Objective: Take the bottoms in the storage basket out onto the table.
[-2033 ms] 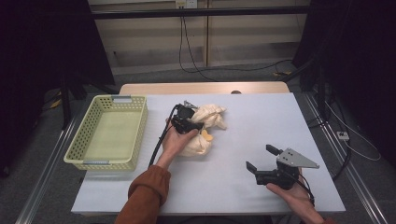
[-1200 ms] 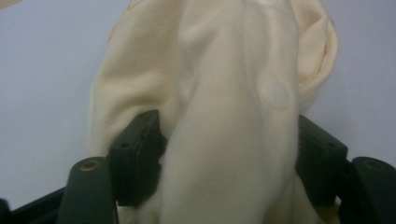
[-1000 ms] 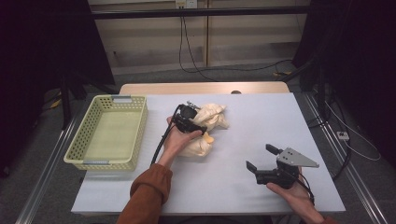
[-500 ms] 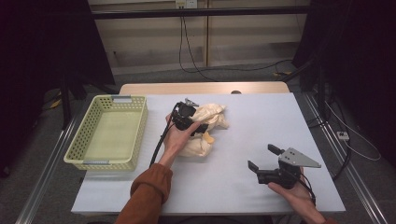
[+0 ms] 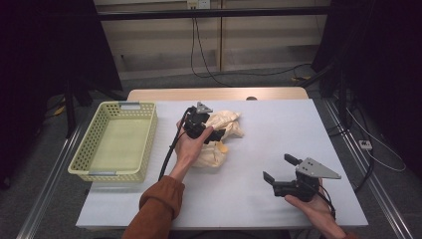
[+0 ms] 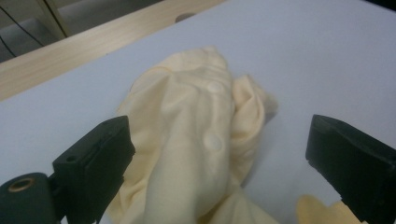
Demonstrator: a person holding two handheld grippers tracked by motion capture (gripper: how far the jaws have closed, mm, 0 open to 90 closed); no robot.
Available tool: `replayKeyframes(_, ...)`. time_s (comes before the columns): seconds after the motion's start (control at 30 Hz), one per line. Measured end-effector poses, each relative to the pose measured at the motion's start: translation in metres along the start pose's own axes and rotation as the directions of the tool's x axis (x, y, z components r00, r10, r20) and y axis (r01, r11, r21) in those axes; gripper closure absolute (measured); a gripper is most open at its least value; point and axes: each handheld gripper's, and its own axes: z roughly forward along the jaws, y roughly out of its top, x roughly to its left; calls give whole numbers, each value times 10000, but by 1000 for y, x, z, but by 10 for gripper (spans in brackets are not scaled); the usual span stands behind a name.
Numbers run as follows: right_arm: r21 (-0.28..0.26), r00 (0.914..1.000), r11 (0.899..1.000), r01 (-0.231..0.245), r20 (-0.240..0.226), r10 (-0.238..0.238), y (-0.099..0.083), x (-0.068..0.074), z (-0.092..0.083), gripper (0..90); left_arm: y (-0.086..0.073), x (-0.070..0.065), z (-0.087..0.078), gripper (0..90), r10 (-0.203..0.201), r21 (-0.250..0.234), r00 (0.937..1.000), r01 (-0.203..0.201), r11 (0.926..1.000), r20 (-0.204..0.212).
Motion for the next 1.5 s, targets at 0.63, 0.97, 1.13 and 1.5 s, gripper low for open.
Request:
replayKeyframes(0.63,-10,10000,10000,69,21,-69,0,1,-1,37,3,-1,-20,76,-38,-237,9993,47,9997,385)
replayKeyframes(0.97,-10,10000,10000,70,35,-70,0,2,-1,37,5,1,-40,68,-203,-670,9992,226,9975,358)
replayKeyframes(1.13,-1,10000,10000,76,30,-76,0,2,-1,37,4,4,-48,68,-212,-739,9994,232,9970,280)
replayKeyframes(1.5,-5,10000,10000,59,34,-59,1,2,-1,37,4,4,-71,68,12,-1318,9992,42,9913,403)
